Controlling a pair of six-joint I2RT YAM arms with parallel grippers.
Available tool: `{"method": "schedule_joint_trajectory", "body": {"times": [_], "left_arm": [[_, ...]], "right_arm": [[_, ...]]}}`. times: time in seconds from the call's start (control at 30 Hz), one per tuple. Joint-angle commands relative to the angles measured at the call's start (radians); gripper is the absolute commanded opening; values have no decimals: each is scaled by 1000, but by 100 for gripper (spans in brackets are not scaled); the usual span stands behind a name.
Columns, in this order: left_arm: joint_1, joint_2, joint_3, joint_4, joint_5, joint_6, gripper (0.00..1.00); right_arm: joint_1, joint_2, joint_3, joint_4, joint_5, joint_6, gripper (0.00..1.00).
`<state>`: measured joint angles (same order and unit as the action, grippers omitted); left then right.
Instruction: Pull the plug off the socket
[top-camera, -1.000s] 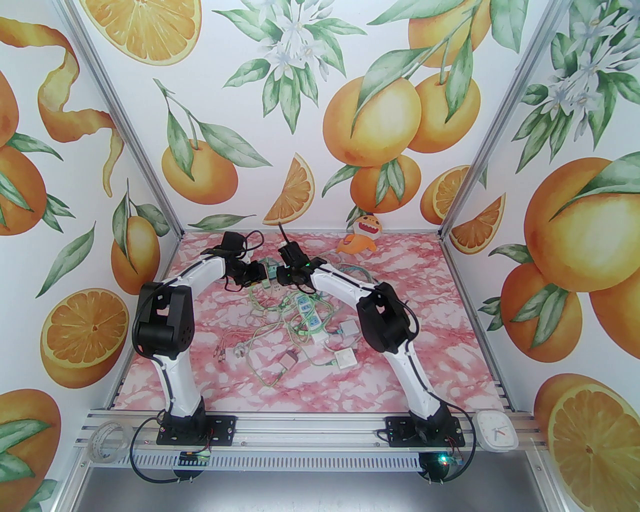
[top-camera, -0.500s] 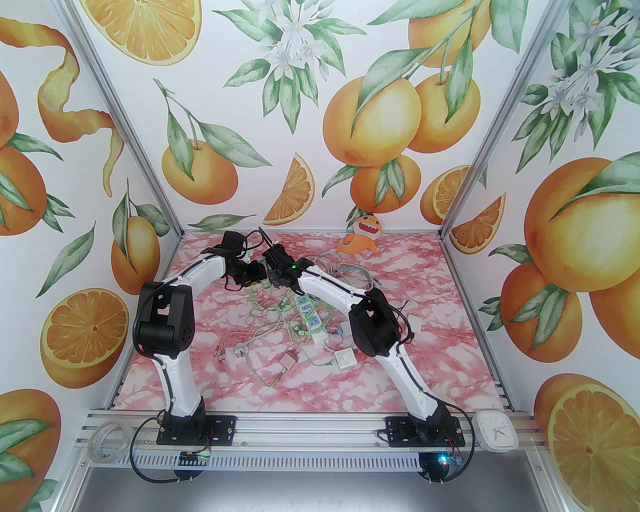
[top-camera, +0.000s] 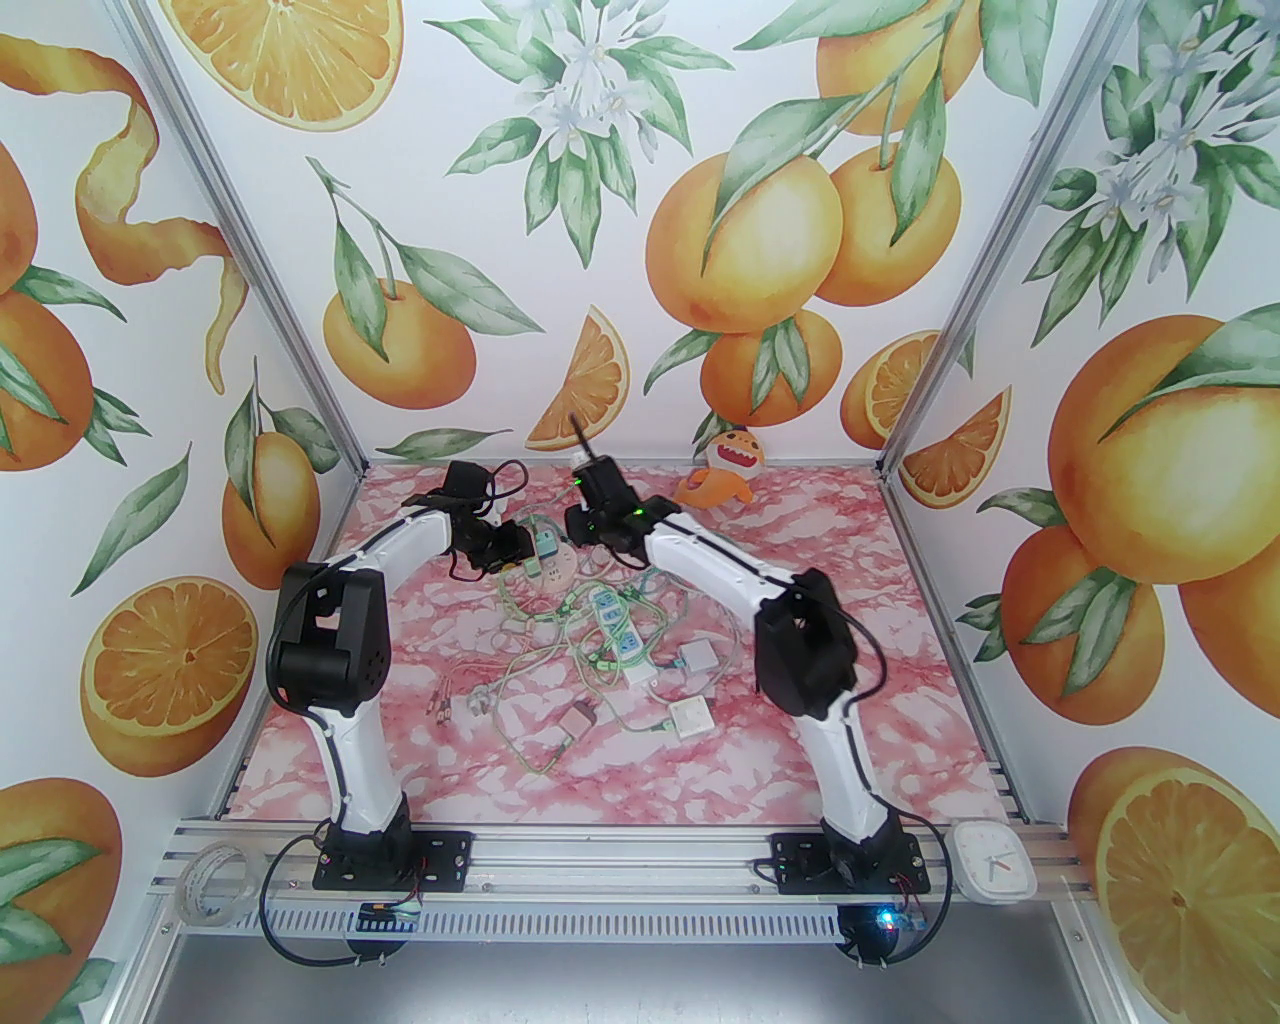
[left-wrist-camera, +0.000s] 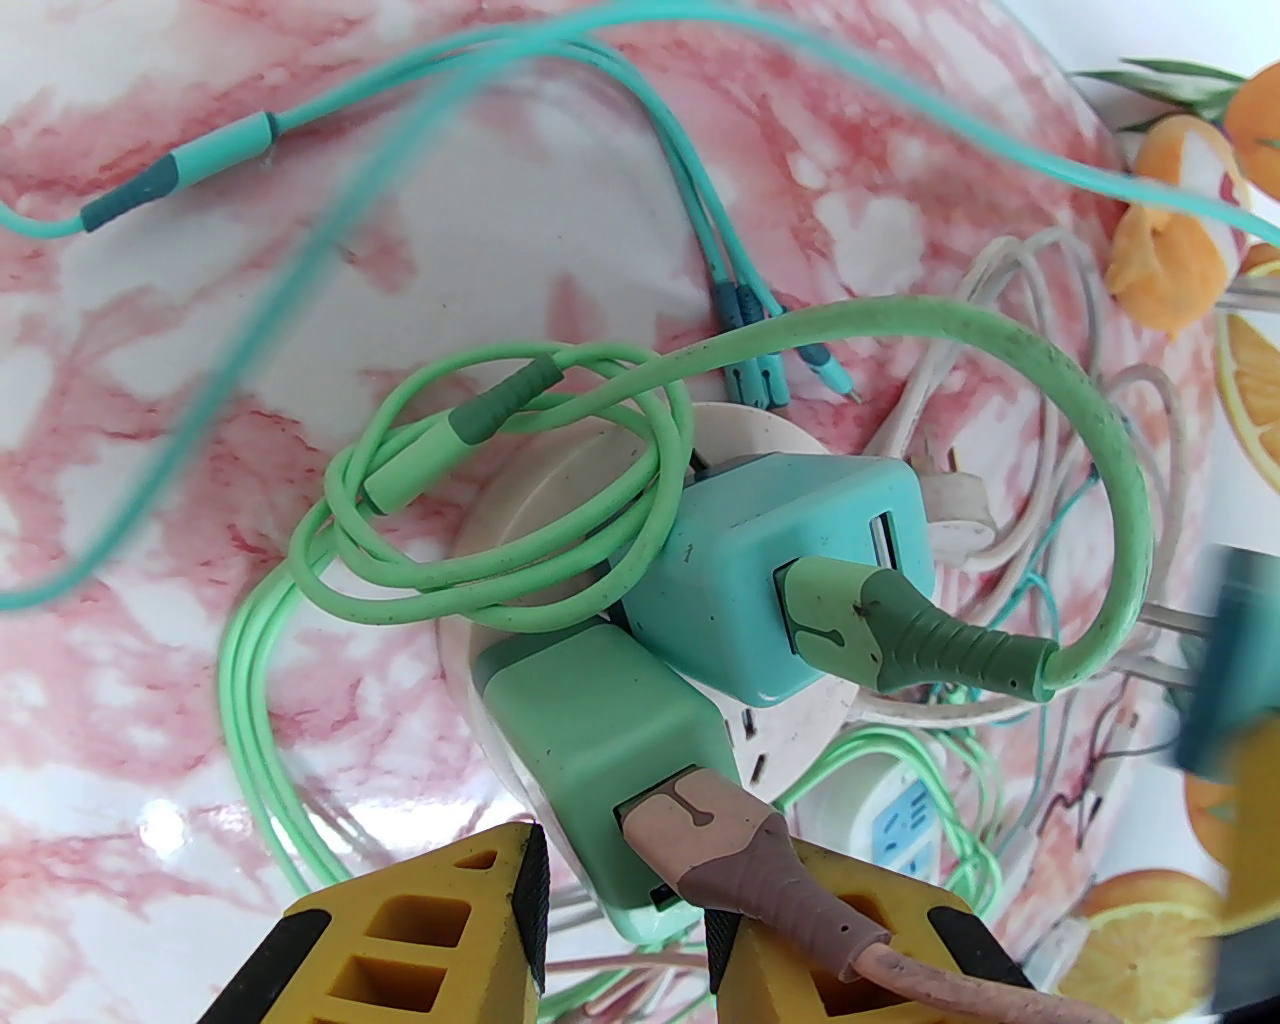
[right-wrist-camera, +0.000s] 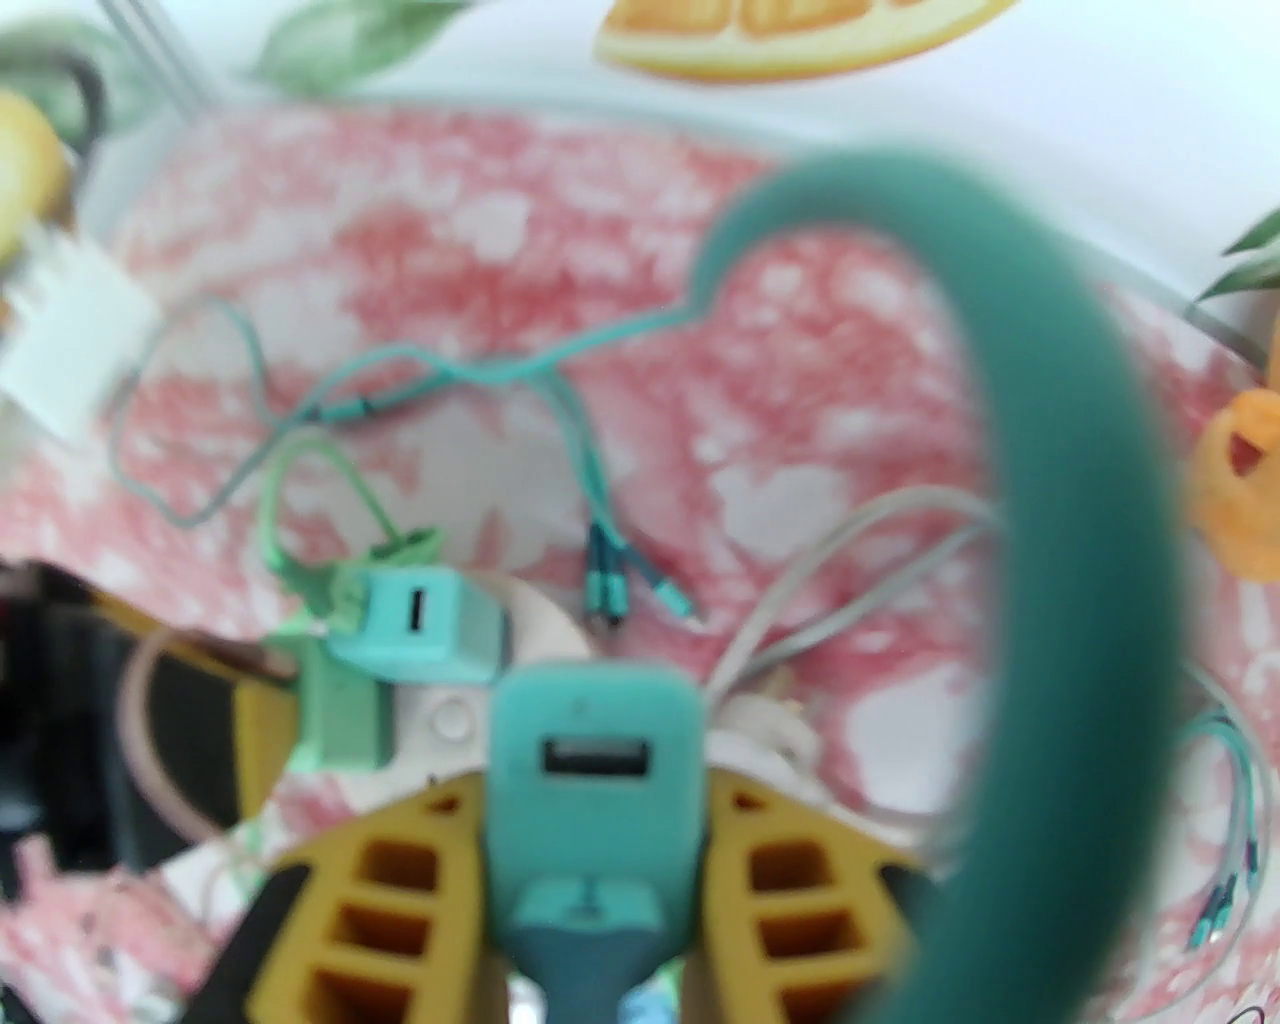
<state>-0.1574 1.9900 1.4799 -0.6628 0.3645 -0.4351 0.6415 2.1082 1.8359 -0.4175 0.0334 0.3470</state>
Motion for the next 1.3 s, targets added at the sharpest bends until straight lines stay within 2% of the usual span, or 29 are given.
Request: {"method": "schedule_joint_trajectory", "body": {"times": [0.0, 0.27, 0.5, 0.6, 0.7, 0.87, 1.27], "left_arm": [[-23, 129, -64, -203, -156, 32, 34], [-14, 47, -9, -216, -121, 37, 46], [-14, -60, -14, -218, -107, 48, 48], [-14, -95, -29, -212, -88, 49, 50], [-19, -126, -41, -208, -75, 47, 54], [-25, -154, -38, -220, -65, 49, 59], [-32, -241, -43, -260, -122, 6, 77]], "right_arm": [[-38, -104, -103, 96, -135, 76, 16], [-60, -344, -411, 100, -123, 124, 18], [-61, -511, -631, 99, -53, 178, 19], [-60, -539, -666, 115, -31, 197, 19], [-60, -520, -623, 115, -14, 192, 19], [-73, -407, -448, 105, 19, 149, 19], [-209, 44, 62, 71, -59, 125, 23]]}}
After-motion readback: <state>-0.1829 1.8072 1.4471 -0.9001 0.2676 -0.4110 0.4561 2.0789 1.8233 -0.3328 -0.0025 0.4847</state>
